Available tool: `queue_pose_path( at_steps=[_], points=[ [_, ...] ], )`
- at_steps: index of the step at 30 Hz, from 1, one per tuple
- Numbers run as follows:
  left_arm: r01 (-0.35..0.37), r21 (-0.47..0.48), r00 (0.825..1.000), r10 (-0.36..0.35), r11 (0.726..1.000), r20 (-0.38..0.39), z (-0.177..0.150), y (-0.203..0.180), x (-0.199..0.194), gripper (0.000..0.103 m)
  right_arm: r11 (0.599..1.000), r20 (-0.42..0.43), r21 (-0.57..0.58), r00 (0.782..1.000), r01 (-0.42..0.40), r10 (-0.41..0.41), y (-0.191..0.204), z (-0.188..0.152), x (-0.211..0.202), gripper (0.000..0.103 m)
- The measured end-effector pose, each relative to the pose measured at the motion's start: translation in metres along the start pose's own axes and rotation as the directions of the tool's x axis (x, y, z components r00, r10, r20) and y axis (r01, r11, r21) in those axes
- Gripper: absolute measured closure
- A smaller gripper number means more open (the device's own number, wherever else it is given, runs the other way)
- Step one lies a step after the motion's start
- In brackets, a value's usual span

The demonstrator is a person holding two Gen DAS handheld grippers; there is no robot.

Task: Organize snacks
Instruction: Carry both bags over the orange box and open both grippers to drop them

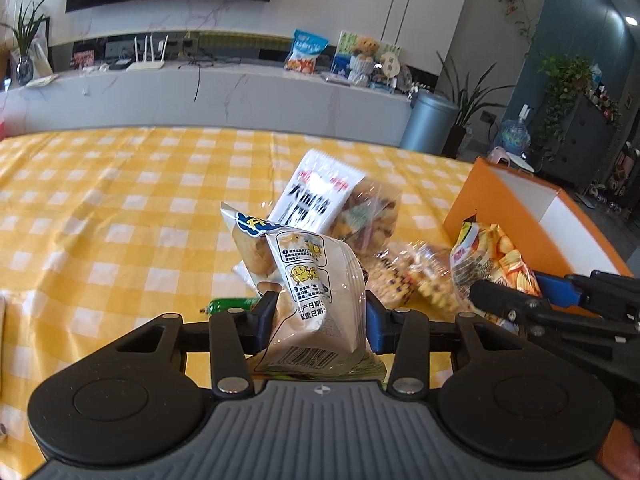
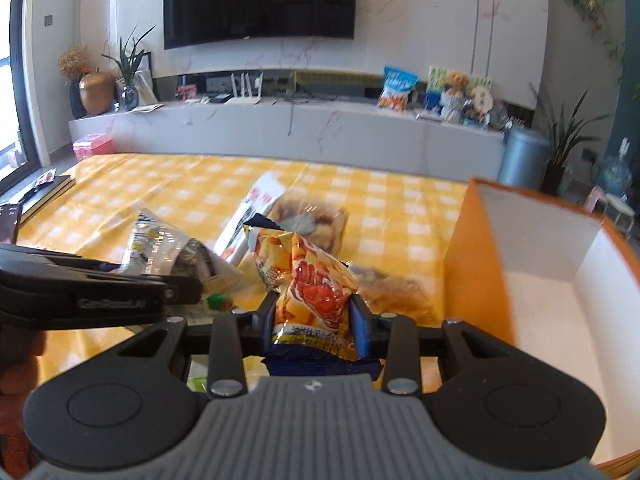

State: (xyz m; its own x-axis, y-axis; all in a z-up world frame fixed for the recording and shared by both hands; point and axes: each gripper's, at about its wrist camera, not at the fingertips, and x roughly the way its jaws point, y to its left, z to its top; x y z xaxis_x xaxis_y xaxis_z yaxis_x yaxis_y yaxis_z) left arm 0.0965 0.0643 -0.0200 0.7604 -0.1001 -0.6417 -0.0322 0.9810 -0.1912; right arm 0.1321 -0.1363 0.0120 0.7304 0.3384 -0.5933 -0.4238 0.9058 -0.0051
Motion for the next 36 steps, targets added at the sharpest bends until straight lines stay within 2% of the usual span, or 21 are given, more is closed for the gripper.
queue_pose_path(
  at_steps=[3,8,15,20,23,28,33,36],
  points=[
    [0.01,0.011,1.0,-0.011,1.0,0.016,0.006,-0.007,-0.009,0.053,1.0,0.02,0.003,0.999,0.03,-0.03,-0.011,0.007,-0.01,0.068],
    [0.033,0.027,0.999,-0.034,0.999,0.042,0.018,-0.022,-0.023,0.053,0.999,0.069,0.046,0.998,0.008,-0.011,-0.036,0.022,-0.035,0.068],
    [0.123,0.062,0.991,-0.126,0.99,0.046,0.032,-0.052,-0.039,0.053,0.985,0.074,0.169,0.997,-0.026,0.014,-0.081,0.028,-0.063,0.068],
    [0.192,0.123,0.98,-0.197,0.974,0.029,0.044,-0.085,-0.039,0.053,0.98,0.066,0.199,0.998,0.005,-0.019,-0.109,0.026,-0.084,0.068],
    [0.252,0.168,0.967,-0.254,0.953,-0.012,0.051,-0.111,-0.031,0.053,0.974,0.054,0.224,0.998,0.03,-0.043,-0.129,0.023,-0.096,0.068],
    [0.294,0.27,0.956,-0.276,0.917,-0.104,0.058,-0.158,-0.007,0.053,0.968,0.021,0.239,0.996,0.081,-0.089,-0.162,0.015,-0.11,0.068],
    [0.329,0.401,0.943,-0.278,0.855,-0.181,0.059,-0.204,0.015,0.053,0.962,-0.049,0.247,0.993,0.115,-0.106,-0.193,0.005,-0.109,0.068],
    [0.327,0.48,0.944,-0.255,0.814,-0.211,0.056,-0.225,0.027,0.053,0.954,-0.089,0.274,0.991,0.125,-0.104,-0.21,0.0,-0.1,0.068]
  ],
)
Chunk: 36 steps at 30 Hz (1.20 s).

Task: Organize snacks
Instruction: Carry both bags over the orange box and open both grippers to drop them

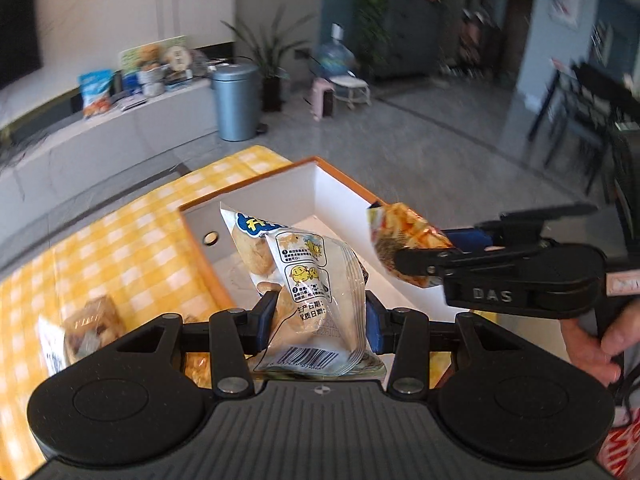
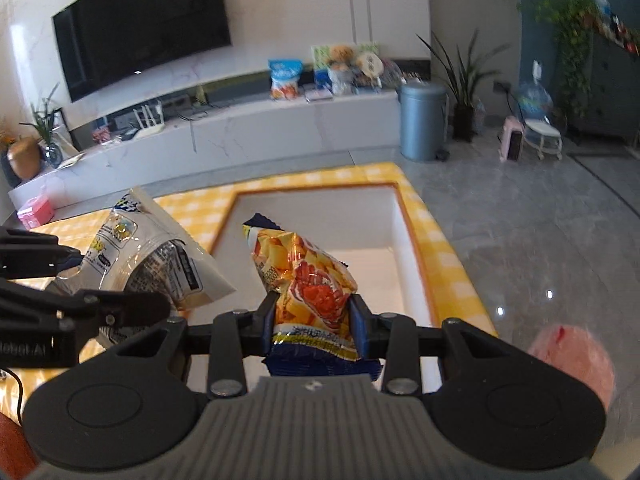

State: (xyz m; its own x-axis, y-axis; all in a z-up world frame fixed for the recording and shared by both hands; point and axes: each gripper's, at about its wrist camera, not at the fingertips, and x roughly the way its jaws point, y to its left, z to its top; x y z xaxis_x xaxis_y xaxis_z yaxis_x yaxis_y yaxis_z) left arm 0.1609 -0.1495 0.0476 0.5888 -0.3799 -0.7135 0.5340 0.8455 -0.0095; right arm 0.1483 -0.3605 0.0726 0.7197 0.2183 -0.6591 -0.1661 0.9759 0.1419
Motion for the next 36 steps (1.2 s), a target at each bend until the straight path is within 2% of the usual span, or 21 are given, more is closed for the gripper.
queue_pose_path(
  at_steps=[5,9,14,18,25,30,33,36],
  points=[
    [0.009,0.112,0.998,-0.003,0.994,-0.056,0.006,-0.019,0.026,0.053,1.0,-0.073,-0.027,0.997,0.007,-0.009,-0.01,-0.006,0.02,0.068],
    [0.028,0.182,0.992,-0.004,0.983,-0.13,0.002,-0.026,0.044,0.053,0.997,-0.144,-0.075,0.99,-0.01,-0.001,-0.011,-0.006,0.036,0.068],
    [0.103,0.208,0.97,-0.052,0.973,-0.238,-0.001,-0.029,0.067,0.053,0.993,-0.263,-0.107,0.965,-0.043,0.013,-0.018,-0.007,0.055,0.068],
    [0.131,0.255,0.954,-0.052,0.958,-0.296,-0.004,-0.032,0.082,0.053,0.988,-0.335,-0.141,0.942,-0.069,0.018,-0.02,-0.005,0.067,0.068],
    [0.14,0.263,0.935,-0.04,0.955,-0.353,-0.012,-0.029,0.104,0.052,0.982,-0.43,-0.161,0.902,-0.101,0.022,-0.016,-0.007,0.088,0.068],
    [0.118,0.293,0.924,0.003,0.949,-0.382,-0.017,-0.03,0.116,0.051,0.978,-0.483,-0.172,0.876,-0.114,0.017,-0.017,-0.012,0.1,0.068],
    [0.119,0.301,0.922,0.007,0.946,-0.387,-0.02,-0.031,0.118,0.051,0.981,-0.505,-0.149,0.863,-0.122,0.031,-0.018,-0.014,0.105,0.068],
    [0.124,0.27,0.916,-0.006,0.955,-0.401,-0.018,-0.029,0.118,0.045,0.98,-0.509,-0.156,0.86,-0.124,0.027,-0.016,-0.016,0.107,0.067]
  ],
)
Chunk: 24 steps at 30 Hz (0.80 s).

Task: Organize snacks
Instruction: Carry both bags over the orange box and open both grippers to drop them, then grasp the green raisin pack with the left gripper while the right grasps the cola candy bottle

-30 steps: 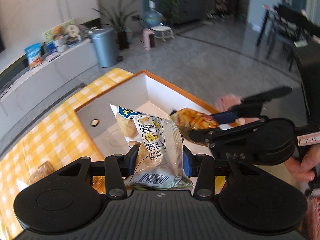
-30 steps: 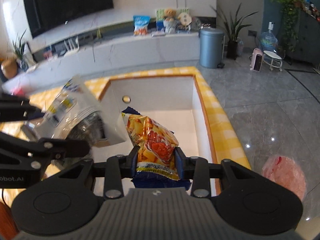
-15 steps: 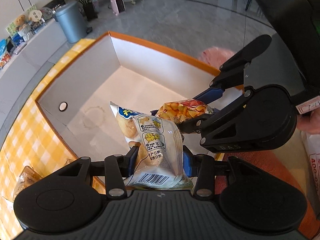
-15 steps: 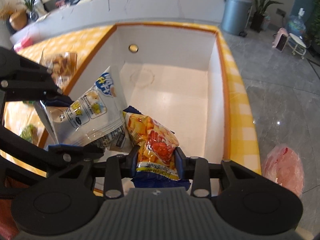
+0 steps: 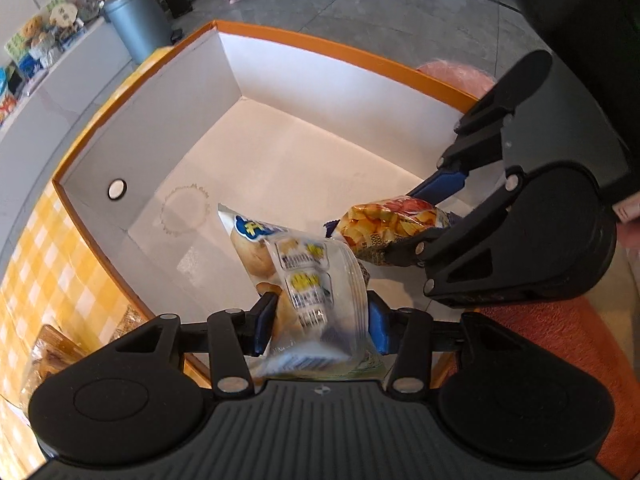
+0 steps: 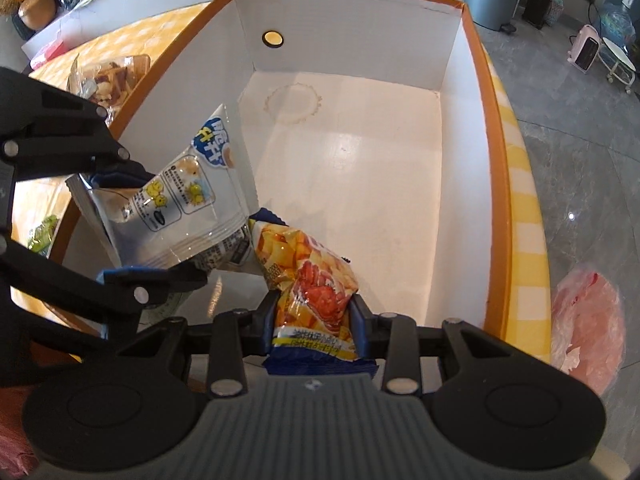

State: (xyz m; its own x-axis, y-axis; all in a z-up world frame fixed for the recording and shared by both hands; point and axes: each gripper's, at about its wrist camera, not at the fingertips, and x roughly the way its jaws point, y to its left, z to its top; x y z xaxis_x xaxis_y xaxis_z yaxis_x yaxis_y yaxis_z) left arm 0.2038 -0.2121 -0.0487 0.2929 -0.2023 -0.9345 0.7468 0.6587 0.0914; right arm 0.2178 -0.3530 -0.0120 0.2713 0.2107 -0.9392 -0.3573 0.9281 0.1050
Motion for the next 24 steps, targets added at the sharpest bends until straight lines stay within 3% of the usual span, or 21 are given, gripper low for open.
queue_pose_path(
  at_steps=[5,10,16,20,24],
  points=[
    [0.029,-0.059,1.0,-0.029,0.998,-0.005,-0.001,0.007,0.001,0.04,1.0,-0.025,0.025,1.0,-0.015,0.015,0.001,0.005,0.005,0.066],
    [0.044,-0.082,0.999,-0.043,0.996,0.012,-0.004,0.01,-0.004,0.027,1.0,-0.03,0.028,1.0,-0.002,0.003,0.001,0.005,0.006,0.066],
    [0.046,-0.092,0.998,-0.041,0.995,0.057,-0.01,0.014,-0.021,0.023,1.0,0.001,-0.001,1.0,0.018,-0.018,0.005,0.003,-0.01,0.053],
    [0.033,-0.109,0.994,-0.021,0.994,0.107,-0.02,0.014,-0.042,0.022,0.996,0.06,-0.045,0.995,0.078,-0.075,0.015,0.003,-0.025,0.032],
    [0.038,-0.165,0.983,-0.006,0.986,0.186,-0.037,0.018,-0.065,0.022,0.982,0.136,-0.105,0.981,0.154,-0.139,0.029,0.001,-0.043,0.031]
  ],
)
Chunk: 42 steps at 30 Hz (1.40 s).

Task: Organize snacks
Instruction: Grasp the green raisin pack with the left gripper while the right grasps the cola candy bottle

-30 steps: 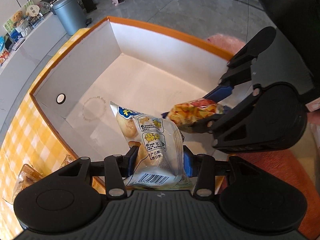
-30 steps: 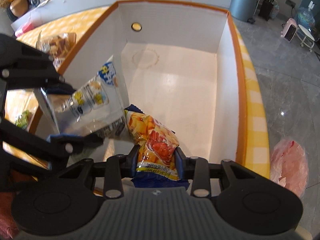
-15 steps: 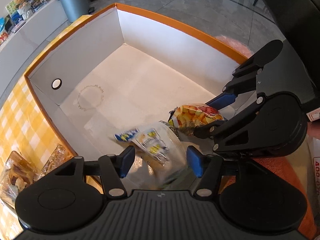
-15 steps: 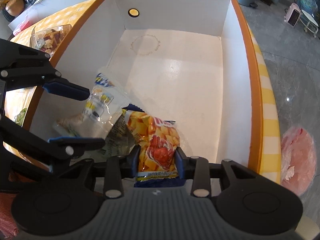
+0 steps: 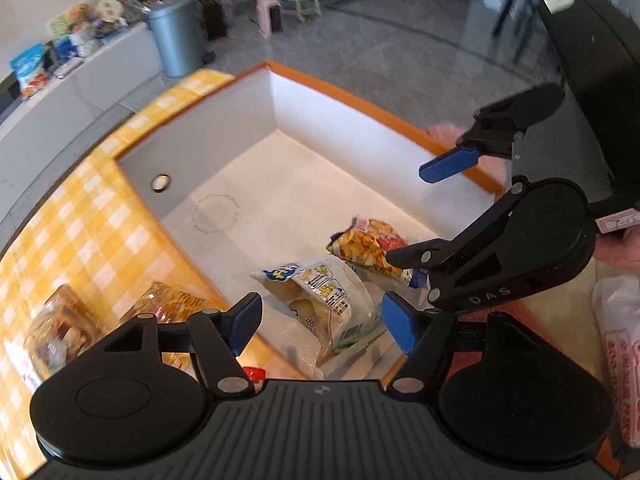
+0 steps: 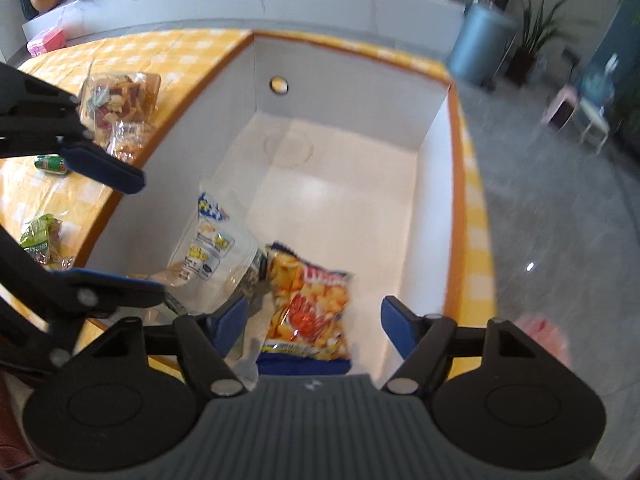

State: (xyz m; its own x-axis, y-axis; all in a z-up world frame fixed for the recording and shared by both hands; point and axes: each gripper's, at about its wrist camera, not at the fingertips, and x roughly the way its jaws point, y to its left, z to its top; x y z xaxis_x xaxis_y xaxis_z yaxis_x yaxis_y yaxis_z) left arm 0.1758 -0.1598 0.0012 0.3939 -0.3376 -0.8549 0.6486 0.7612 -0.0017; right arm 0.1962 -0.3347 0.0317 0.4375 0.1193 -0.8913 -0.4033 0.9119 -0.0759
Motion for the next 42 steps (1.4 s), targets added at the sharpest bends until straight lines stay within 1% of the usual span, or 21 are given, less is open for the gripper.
queue_pose_path(
  at_steps=[4,7,9,12,15,18,21,23,25,27,31,33,34,36,38,40,41,42],
  points=[
    [-0.026,-0.063,0.992,0.034,0.998,0.123,-0.017,0.005,-0.03,0.022,0.999,0.074,0.015,0.996,0.048,-0.049,0.009,0.002,-0.018,0.031],
    [-0.045,-0.124,0.976,0.07,0.991,0.205,-0.033,0.01,-0.05,0.022,0.995,0.158,0.043,0.983,0.09,-0.096,0.021,0.001,-0.034,0.031],
    [-0.066,-0.167,0.962,0.107,0.984,0.252,-0.045,0.014,-0.061,0.022,0.992,0.233,0.05,0.965,0.114,-0.122,0.034,-0.003,-0.045,0.031],
    [-0.113,-0.22,0.936,0.178,0.969,0.303,-0.068,0.018,-0.075,0.022,0.987,0.343,0.073,0.925,0.145,-0.162,0.057,-0.008,-0.06,0.03],
    [-0.158,-0.29,0.913,0.252,0.944,0.321,-0.09,0.025,-0.086,0.022,0.985,0.43,0.108,0.887,0.134,-0.168,0.082,-0.016,-0.07,0.03],
    [-0.163,-0.379,0.9,0.295,0.911,0.321,-0.114,0.036,-0.093,0.022,0.983,0.49,0.129,0.854,0.129,-0.176,0.111,-0.024,-0.072,0.03],
    [-0.156,-0.452,0.891,0.323,0.878,0.32,-0.135,0.048,-0.101,0.022,0.985,0.534,0.134,0.829,0.113,-0.168,0.139,-0.032,-0.07,0.03],
    [-0.16,-0.481,0.887,0.339,0.862,0.314,-0.145,0.053,-0.103,0.022,0.985,0.551,0.145,0.819,0.094,-0.159,0.154,-0.036,-0.068,0.03],
    [-0.161,-0.494,0.885,0.346,0.855,0.311,-0.155,0.057,-0.106,0.022,0.986,0.552,0.152,0.822,0.068,-0.142,0.166,-0.04,-0.064,0.03],
    [-0.155,-0.495,0.885,0.343,0.855,0.315,-0.163,0.06,-0.107,0.022,0.985,0.544,0.162,0.828,0.058,-0.138,0.177,-0.044,-0.057,0.03],
    [-0.161,-0.481,0.889,0.338,0.862,0.309,-0.181,0.063,-0.104,0.022,0.983,0.507,0.181,0.853,0.031,-0.12,0.19,-0.053,-0.044,0.032],
    [-0.161,-0.476,0.895,0.331,0.864,0.298,-0.193,0.063,-0.101,0.022,0.982,0.493,0.19,0.862,0.022,-0.115,0.196,-0.06,-0.039,0.038],
    [-0.159,-0.476,0.9,0.326,0.865,0.291,-0.198,0.063,-0.098,0.022,0.982,0.488,0.189,0.866,0.021,-0.113,0.198,-0.063,-0.037,0.04],
    [-0.157,-0.467,0.909,0.313,0.87,0.276,-0.203,0.063,-0.092,0.022,0.984,0.473,0.178,0.874,0.026,-0.108,0.205,-0.07,-0.032,0.049],
    [-0.162,-0.443,0.916,0.301,0.882,0.265,-0.211,0.061,-0.085,0.022,0.986,0.46,0.161,0.882,0.034,-0.106,0.212,-0.076,-0.027,0.051],
    [-0.173,-0.419,0.923,0.295,0.891,0.247,-0.214,0.059,-0.077,0.022,0.99,0.434,0.14,0.896,0.031,-0.09,0.216,-0.082,-0.021,0.052],
    [-0.176,-0.424,0.927,0.295,0.888,0.233,-0.216,0.061,-0.073,0.022,0.99,0.415,0.139,0.906,0.024,-0.08,0.217,-0.083,-0.017,0.055],
    [-0.18,-0.448,0.93,0.3,0.876,0.213,-0.216,0.064,-0.07,0.022,0.989,0.397,0.145,0.915,0.018,-0.075,0.218,-0.082,-0.012,0.056]
  ],
)
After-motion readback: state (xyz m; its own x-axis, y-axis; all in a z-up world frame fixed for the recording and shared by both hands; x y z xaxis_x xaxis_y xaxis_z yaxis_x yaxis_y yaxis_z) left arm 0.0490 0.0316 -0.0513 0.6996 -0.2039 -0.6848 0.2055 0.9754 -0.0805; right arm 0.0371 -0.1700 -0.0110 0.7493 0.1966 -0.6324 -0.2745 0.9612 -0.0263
